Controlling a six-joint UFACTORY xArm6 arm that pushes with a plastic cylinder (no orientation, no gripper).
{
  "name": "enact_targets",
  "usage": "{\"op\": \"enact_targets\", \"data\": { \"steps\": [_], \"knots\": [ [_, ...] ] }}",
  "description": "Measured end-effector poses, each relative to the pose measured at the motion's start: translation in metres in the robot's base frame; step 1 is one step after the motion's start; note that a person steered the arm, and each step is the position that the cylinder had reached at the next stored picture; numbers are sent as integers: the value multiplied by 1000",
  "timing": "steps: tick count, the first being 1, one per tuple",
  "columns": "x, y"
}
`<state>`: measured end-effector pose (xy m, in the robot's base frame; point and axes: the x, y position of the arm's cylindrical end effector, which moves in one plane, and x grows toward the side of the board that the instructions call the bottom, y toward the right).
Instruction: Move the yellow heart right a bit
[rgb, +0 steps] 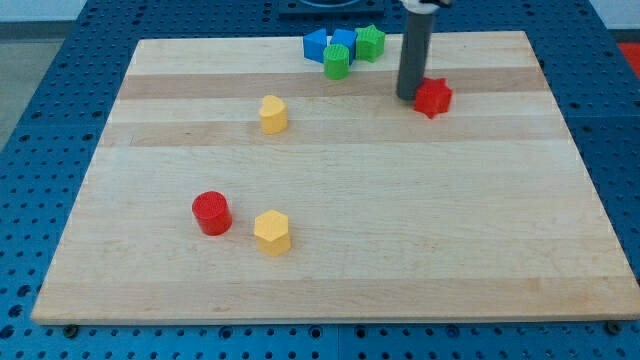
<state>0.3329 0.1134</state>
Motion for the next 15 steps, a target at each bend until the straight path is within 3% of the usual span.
{"op": "enact_targets", "data": {
  "steps": [3,4,6,7,8,10,12,14,15],
  "knots": [
    [77,45],
    [85,-12],
    [76,-228],
    [46,-276],
    [28,-257],
    [37,-184],
    [18,-209],
    [55,-143],
    [52,-156]
  ]
}}
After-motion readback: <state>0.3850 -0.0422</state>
